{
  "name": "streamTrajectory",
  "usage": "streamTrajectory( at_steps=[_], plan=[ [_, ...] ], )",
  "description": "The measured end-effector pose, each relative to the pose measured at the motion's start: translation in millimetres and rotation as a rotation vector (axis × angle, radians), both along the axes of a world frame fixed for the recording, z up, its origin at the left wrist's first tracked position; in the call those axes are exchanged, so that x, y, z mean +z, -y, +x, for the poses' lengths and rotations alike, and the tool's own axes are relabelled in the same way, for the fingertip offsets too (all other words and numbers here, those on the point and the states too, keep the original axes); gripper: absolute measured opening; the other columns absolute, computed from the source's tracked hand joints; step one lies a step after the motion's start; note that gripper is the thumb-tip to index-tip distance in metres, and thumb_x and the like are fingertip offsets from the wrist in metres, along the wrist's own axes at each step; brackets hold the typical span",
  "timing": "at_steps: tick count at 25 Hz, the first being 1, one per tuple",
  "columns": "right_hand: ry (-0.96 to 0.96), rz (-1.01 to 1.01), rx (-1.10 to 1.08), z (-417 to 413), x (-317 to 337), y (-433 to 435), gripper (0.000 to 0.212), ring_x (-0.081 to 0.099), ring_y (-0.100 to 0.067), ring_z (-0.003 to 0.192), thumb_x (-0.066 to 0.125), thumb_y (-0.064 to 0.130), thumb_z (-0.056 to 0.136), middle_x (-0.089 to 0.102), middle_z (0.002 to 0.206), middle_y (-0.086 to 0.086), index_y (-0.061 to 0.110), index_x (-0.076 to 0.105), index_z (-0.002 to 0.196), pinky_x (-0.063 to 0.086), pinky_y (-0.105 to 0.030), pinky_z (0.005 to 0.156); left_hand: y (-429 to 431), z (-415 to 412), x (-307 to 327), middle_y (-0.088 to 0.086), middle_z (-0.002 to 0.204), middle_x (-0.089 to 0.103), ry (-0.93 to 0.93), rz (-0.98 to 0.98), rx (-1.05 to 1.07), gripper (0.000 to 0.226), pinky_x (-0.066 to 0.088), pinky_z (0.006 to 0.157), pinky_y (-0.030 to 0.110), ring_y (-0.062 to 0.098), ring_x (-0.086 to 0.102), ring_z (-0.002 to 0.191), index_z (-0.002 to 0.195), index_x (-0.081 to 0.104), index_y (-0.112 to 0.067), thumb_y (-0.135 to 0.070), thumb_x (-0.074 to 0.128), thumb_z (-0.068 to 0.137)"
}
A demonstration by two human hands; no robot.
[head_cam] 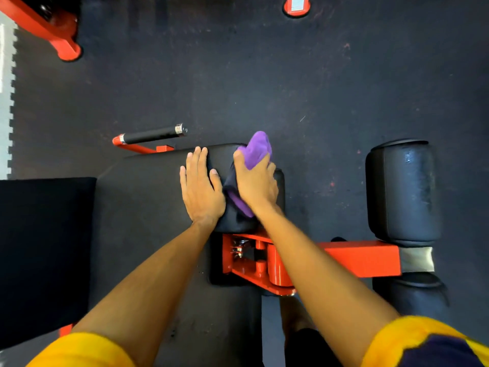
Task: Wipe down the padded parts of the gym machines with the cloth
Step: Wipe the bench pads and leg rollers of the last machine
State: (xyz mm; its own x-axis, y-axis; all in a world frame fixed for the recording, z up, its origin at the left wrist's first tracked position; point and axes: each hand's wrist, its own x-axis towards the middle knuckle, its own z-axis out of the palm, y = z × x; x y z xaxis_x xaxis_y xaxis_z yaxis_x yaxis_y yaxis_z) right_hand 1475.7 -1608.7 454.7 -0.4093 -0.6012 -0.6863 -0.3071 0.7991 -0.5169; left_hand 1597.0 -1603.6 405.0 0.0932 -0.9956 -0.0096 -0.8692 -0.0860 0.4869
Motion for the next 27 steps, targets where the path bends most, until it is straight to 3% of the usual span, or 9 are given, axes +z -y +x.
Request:
streamTrajectory(
  at_steps=[3,9,12,16,18,21,23,25,27],
  plan=[
    [-0.126,-0.03,0.139,14,9,-39,0.097,0.052,-0.042,0.129,0.044,0.076,0.092,0.038,0.154,-0.018,0.016,0.013,0.161,0.046,-0.049,0.098,1,0,-1,-0.001,0.161,0.039,0.002,-0.01,0.005,0.06,0.016,0.127,0.042,0.019,0.027,0.152,0.153,0.043,-0.015,-0.025,0.033,0.094],
    [0.291,0.132,-0.192,-25,-15,13,0.094,0.042,-0.034,0.142,0.028,0.085,0.089,0.045,0.156,-0.016,0.018,0.043,0.153,0.031,-0.045,0.118,-3,-1,1,-0.006,0.163,0.034,-0.048,-0.01,0.008,0.057,0.009,0.128,0.037,0.013,0.021,0.154,0.155,0.039,-0.019,-0.024,0.035,0.098],
    [0.209,0.068,-0.185,-11,-8,-3,0.088,0.044,-0.036,0.139,0.031,0.08,0.093,0.045,0.154,-0.016,0.019,0.036,0.155,0.033,-0.045,0.113,-2,0,0,-0.005,0.163,0.035,-0.069,-0.01,0.009,0.058,0.01,0.128,0.037,0.014,0.023,0.153,0.154,0.04,-0.019,-0.025,0.035,0.097],
    [-0.006,-0.057,-0.018,25,9,-51,0.1,0.039,-0.042,0.141,0.047,0.076,0.091,0.025,0.162,-0.018,0.014,0.012,0.162,0.037,-0.049,0.11,2,4,-4,-0.004,0.161,0.038,-0.116,0.003,0.016,0.059,0.012,0.127,0.037,0.015,0.026,0.153,0.153,0.044,-0.019,-0.025,0.039,0.094],
    [0.024,-0.042,-0.045,20,5,-48,0.1,0.041,-0.042,0.14,0.045,0.078,0.09,0.03,0.16,-0.018,0.014,0.016,0.161,0.037,-0.049,0.11,1,5,-4,-0.005,0.161,0.037,-0.129,0.003,0.006,0.058,0.011,0.127,0.037,0.014,0.025,0.153,0.153,0.044,-0.018,-0.024,0.04,0.095],
    [0.246,0.091,-0.265,-4,-4,-23,0.1,0.044,-0.036,0.14,0.033,0.085,0.089,0.044,0.156,-0.018,0.01,0.038,0.154,0.033,-0.046,0.117,-1,5,-2,-0.006,0.163,0.034,-0.143,-0.008,-0.009,0.056,0.007,0.128,0.034,0.012,0.021,0.154,0.154,0.041,-0.019,-0.023,0.039,0.099],
    [0.289,0.104,-0.363,-5,-3,-22,0.097,0.045,-0.034,0.141,0.03,0.083,0.092,0.046,0.154,-0.018,0.007,0.044,0.151,0.032,-0.044,0.118,-4,7,1,-0.007,0.164,0.033,-0.175,0.004,-0.022,0.056,0.005,0.128,0.034,0.011,0.019,0.154,0.155,0.04,-0.019,-0.022,0.039,0.099],
    [0.221,0.054,-0.368,6,4,-29,0.092,0.043,-0.036,0.141,0.035,0.079,0.094,0.042,0.156,-0.019,0.01,0.039,0.154,0.031,-0.044,0.117,-2,6,2,-0.005,0.164,0.031,-0.193,0.017,-0.036,0.056,0.004,0.128,0.034,0.012,0.018,0.155,0.155,0.039,-0.018,-0.021,0.04,0.1],
    [0.097,-0.002,-0.281,31,8,-46,0.094,0.032,-0.041,0.146,0.044,0.075,0.093,0.025,0.164,-0.019,0.014,0.021,0.161,0.029,-0.049,0.119,1,11,2,-0.002,0.165,0.03,-0.214,0.046,-0.06,0.056,0.003,0.127,0.036,0.015,0.017,0.155,0.156,0.038,-0.017,-0.019,0.042,0.1]
  ],
)
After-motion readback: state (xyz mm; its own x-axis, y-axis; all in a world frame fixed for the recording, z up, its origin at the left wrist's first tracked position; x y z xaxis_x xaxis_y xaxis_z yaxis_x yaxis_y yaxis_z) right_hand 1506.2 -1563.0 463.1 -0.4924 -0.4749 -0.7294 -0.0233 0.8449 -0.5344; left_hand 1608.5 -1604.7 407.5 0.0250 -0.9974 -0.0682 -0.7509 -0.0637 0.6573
